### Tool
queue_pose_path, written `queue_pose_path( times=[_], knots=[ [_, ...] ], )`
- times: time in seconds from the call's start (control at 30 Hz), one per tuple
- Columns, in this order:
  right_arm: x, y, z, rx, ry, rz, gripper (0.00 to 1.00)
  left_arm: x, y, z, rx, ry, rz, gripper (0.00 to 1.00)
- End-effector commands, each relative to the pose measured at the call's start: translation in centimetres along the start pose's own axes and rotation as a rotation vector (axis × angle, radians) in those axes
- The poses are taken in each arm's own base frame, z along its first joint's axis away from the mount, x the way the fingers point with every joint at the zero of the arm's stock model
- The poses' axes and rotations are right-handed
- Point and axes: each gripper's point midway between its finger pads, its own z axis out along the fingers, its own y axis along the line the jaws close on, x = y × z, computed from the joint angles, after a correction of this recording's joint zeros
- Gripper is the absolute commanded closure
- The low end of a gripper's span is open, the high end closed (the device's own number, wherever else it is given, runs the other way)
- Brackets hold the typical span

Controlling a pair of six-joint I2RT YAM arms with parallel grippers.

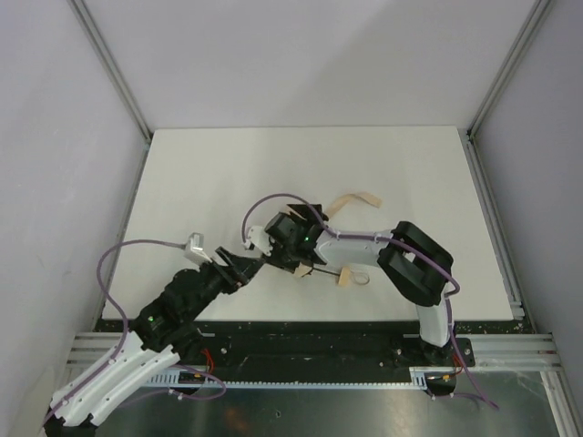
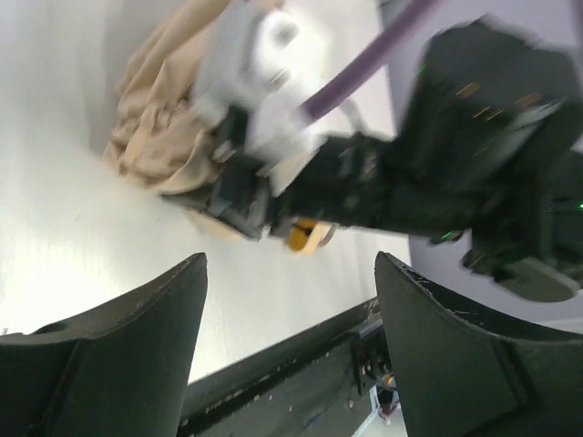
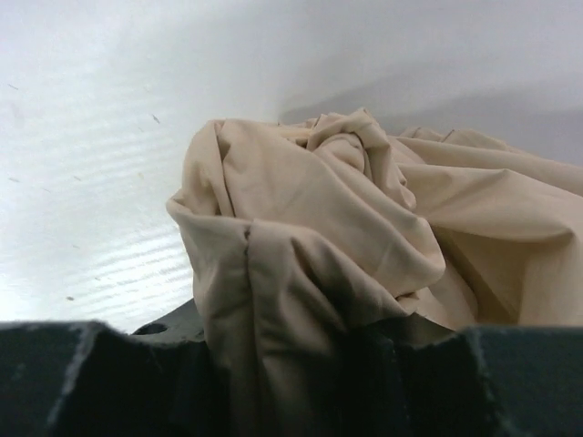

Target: Put away the umbrella

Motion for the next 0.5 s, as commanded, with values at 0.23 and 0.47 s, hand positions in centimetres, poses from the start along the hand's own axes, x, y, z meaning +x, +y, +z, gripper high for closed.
queue_pose_path(
  times=[0.23,0.47],
  knots=[
    [10.8,11.2,2.9,-0.659,0.241,0.401,1.0,6.9,7.2,0.5,-0.373,0.216,-0.388,0.16],
    [11.3,10.3,3.0,-0.637,0.24,0.433,1.0,5.1,9.5,2.1,-0.368,0.023,-0.615,0.01]
  ],
)
